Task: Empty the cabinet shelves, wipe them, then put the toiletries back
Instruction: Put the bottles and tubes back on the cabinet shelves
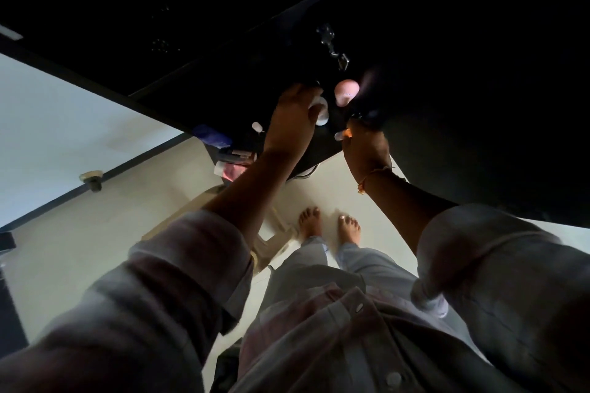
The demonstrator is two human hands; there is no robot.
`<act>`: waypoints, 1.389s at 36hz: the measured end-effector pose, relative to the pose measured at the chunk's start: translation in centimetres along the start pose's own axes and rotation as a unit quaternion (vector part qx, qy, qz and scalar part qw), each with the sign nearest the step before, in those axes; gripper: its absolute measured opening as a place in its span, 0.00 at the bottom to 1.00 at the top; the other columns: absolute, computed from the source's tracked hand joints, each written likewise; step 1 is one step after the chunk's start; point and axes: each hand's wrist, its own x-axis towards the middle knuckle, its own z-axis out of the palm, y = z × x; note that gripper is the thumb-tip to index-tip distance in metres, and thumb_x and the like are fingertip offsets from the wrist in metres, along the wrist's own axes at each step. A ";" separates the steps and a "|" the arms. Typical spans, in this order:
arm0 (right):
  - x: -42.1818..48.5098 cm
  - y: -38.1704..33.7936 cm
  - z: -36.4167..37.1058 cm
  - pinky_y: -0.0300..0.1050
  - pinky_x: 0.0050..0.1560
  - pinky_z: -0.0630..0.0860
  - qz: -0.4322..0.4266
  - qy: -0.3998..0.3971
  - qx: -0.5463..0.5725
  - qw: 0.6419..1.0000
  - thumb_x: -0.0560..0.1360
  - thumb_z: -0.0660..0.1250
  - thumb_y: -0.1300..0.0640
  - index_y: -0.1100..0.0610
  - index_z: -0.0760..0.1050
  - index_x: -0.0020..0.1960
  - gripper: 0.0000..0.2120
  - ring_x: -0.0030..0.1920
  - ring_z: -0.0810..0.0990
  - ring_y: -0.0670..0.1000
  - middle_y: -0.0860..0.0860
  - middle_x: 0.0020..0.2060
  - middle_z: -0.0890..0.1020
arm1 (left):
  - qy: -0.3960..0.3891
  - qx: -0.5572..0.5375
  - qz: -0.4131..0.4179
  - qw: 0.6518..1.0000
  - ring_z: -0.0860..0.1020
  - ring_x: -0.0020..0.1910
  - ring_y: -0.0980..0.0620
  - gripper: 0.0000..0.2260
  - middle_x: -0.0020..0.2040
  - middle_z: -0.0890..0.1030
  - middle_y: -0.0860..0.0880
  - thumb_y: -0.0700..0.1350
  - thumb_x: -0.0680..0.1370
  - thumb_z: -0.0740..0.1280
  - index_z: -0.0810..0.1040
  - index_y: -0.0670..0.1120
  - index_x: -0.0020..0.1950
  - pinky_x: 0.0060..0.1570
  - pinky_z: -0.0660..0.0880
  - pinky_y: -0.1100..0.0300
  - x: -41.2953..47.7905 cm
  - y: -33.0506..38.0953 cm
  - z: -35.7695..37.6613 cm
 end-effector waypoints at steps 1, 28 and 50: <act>0.2 0.1 0.0 0.43 0.40 0.71 0.021 -0.005 0.005 1.000 0.77 0.61 0.59 0.56 0.77 0.48 0.06 0.48 0.81 0.60 0.53 0.48 0.84 | -0.011 0.000 0.004 1.000 0.78 0.58 0.43 0.13 0.58 0.79 0.40 0.40 0.77 0.66 0.79 0.41 0.61 0.59 0.71 0.58 0.6 0.1 0.3; 1.0 0.2 -0.8 0.50 0.43 0.79 0.028 0.019 -0.036 0.999 0.76 0.61 0.50 0.52 0.77 0.50 0.09 0.44 0.81 0.62 0.53 0.51 0.80 | -0.077 0.039 0.050 0.995 0.75 0.57 0.46 0.11 0.57 0.77 0.42 0.43 0.77 0.65 0.77 0.41 0.59 0.47 0.62 0.66 4.8 1.9 1.6; -2.6 -1.3 -2.1 0.51 0.40 0.77 0.006 0.080 -0.070 0.994 0.75 0.64 0.41 0.51 0.73 0.58 0.18 0.51 0.79 0.61 0.54 0.57 0.73 | 0.037 0.025 -0.009 0.999 0.76 0.57 0.45 0.15 0.57 0.77 0.41 0.45 0.77 0.69 0.77 0.42 0.62 0.54 0.75 0.54 -7.5 -2.4 1.2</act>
